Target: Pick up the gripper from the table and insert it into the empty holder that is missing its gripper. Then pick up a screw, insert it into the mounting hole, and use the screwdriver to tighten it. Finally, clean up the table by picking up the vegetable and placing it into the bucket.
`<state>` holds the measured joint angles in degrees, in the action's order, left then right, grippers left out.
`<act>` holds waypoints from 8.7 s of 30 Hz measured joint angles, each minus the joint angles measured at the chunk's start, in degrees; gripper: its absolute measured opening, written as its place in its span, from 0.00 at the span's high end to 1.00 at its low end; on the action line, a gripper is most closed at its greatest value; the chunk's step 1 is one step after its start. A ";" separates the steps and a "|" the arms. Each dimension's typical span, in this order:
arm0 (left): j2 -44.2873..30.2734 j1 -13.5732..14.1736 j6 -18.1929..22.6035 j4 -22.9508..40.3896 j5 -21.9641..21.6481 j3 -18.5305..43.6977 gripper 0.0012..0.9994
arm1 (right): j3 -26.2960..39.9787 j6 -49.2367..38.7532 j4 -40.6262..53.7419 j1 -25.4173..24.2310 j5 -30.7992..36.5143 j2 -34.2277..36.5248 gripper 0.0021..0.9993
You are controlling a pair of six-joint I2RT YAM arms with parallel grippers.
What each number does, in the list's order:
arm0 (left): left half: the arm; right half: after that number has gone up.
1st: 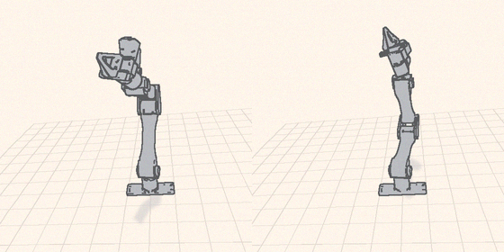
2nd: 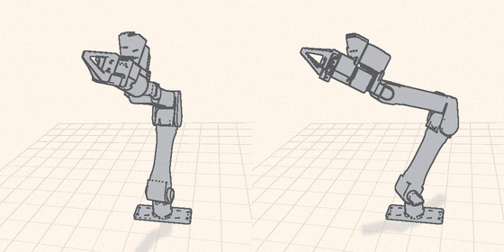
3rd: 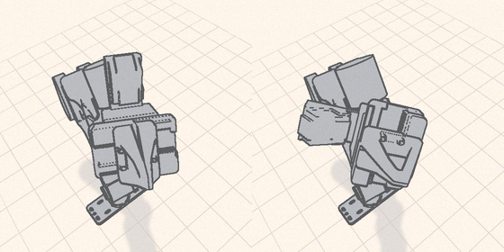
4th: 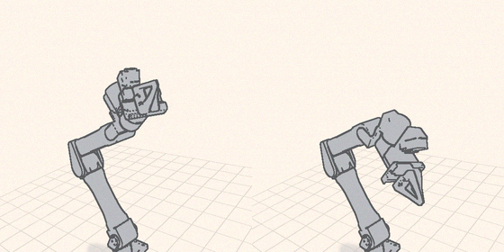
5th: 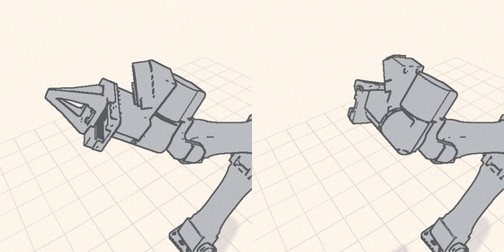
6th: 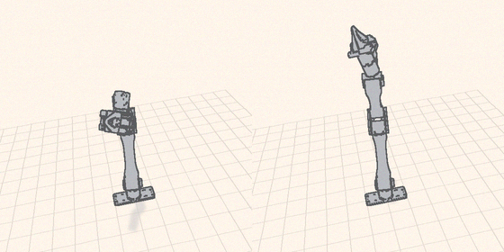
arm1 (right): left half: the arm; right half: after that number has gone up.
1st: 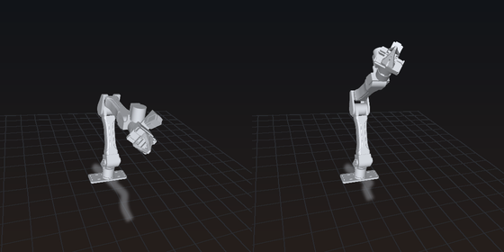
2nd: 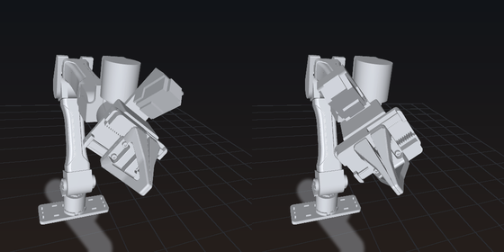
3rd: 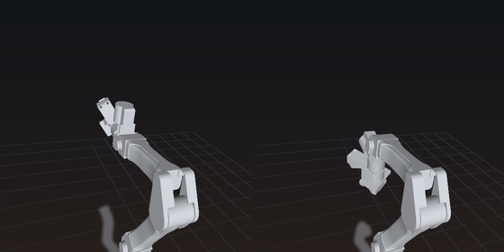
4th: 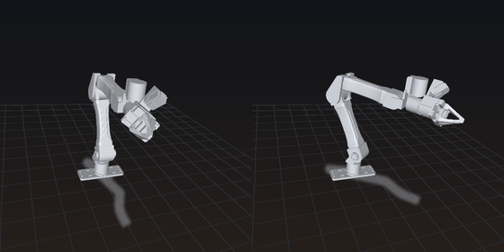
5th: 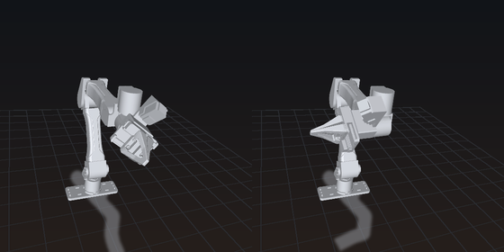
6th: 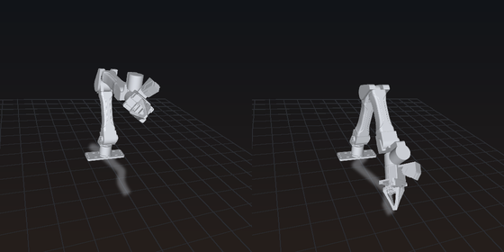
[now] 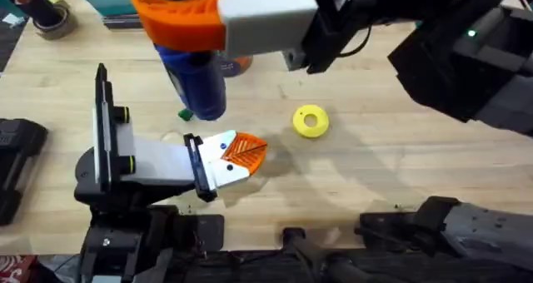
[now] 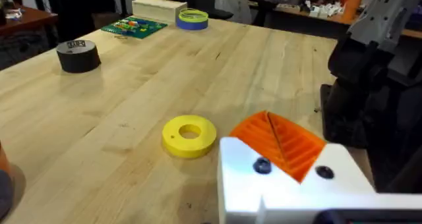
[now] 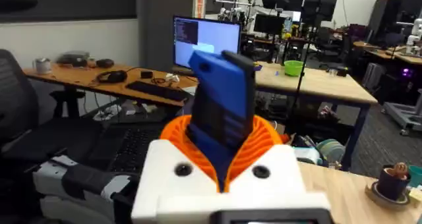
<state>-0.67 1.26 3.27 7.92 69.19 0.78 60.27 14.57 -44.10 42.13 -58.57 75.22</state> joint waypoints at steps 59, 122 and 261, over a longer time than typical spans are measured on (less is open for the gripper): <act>0.00 0.00 0.00 0.00 0.00 0.00 1.00 | -11.32 -4.40 -5.47 2.23 3.48 0.12 0.98; 0.00 0.00 -0.02 0.00 0.02 0.00 1.00 | -12.07 -4.76 -5.60 2.45 3.67 1.90 0.98; 0.04 0.00 0.02 -0.02 -0.18 0.00 1.00 | 3.92 -9.67 26.11 1.56 4.19 3.28 0.98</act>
<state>-0.62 1.26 3.29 7.90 69.01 0.78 64.19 4.90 -17.99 43.69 -54.37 78.50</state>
